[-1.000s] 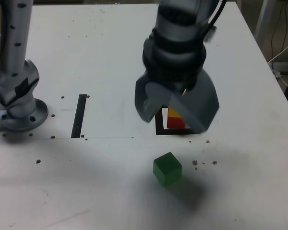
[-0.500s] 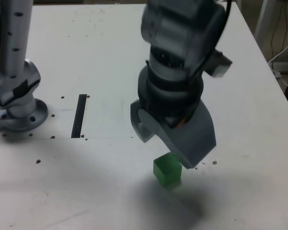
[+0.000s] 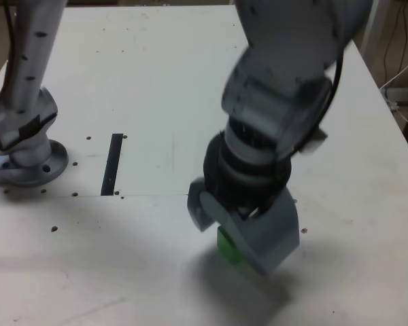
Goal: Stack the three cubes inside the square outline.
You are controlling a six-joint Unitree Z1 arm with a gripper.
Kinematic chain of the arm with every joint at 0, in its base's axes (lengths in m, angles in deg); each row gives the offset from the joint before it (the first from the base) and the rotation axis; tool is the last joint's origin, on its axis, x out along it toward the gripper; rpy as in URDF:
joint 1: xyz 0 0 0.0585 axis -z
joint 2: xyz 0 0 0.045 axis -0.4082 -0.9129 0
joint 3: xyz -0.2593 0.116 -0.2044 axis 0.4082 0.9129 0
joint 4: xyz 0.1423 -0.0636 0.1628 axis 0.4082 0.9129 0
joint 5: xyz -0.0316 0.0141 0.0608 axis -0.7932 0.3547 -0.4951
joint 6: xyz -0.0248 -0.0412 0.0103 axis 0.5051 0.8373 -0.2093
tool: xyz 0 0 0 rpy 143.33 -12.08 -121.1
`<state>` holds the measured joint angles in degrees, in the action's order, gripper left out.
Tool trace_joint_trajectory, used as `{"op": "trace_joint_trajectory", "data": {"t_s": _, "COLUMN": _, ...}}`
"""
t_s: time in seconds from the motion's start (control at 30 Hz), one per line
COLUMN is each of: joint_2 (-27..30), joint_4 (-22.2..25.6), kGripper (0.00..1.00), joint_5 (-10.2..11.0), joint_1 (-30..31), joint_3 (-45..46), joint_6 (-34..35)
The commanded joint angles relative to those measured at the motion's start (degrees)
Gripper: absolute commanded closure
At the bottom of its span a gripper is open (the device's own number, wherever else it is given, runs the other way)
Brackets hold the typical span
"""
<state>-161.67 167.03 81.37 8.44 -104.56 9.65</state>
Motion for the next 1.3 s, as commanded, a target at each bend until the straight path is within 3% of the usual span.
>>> {"op": "trace_joint_trajectory", "data": {"t_s": 0.0, "joint_2": -0.8, "joint_4": -0.7, "kGripper": 0.01, "joint_5": -0.5, "joint_1": -0.3, "joint_3": 0.6, "joint_6": -0.1}}
{"op": "trace_joint_trajectory", "data": {"t_s": 0.17, "joint_2": -1.8, "joint_4": -1.1, "kGripper": 0.06, "joint_5": -1.0, "joint_1": -0.8, "joint_3": 0.9, "joint_6": -0.2}}
{"op": "trace_joint_trajectory", "data": {"t_s": 0.3, "joint_2": -2.0, "joint_4": -0.7, "kGripper": 0.16, "joint_5": -1.1, "joint_1": -1.2, "joint_3": 0.8, "joint_6": -0.3}}
{"op": "trace_joint_trajectory", "data": {"t_s": 0.4, "joint_2": -2.3, "joint_4": -0.1, "kGripper": 0.3, "joint_5": -1.2, "joint_1": -1.4, "joint_3": 0.8, "joint_6": 0.0}}
{"op": "trace_joint_trajectory", "data": {"t_s": 0.6, "joint_2": -2.8, "joint_4": 0.3, "kGripper": 0.69, "joint_5": -1.3, "joint_1": -1.6, "joint_3": 0.5, "joint_6": 0.8}}
{"op": "trace_joint_trajectory", "data": {"t_s": 0.7, "joint_2": -3.0, "joint_4": 0.2, "kGripper": 0.79, "joint_5": -1.3, "joint_1": -1.6, "joint_3": 0.3, "joint_6": 0.9}}
{"op": "trace_joint_trajectory", "data": {"t_s": 1.27, "joint_2": -4.8, "joint_4": 1.8, "kGripper": 0.81, "joint_5": -1.7, "joint_1": -1.6, "joint_3": -2.3, "joint_6": 0.8}}
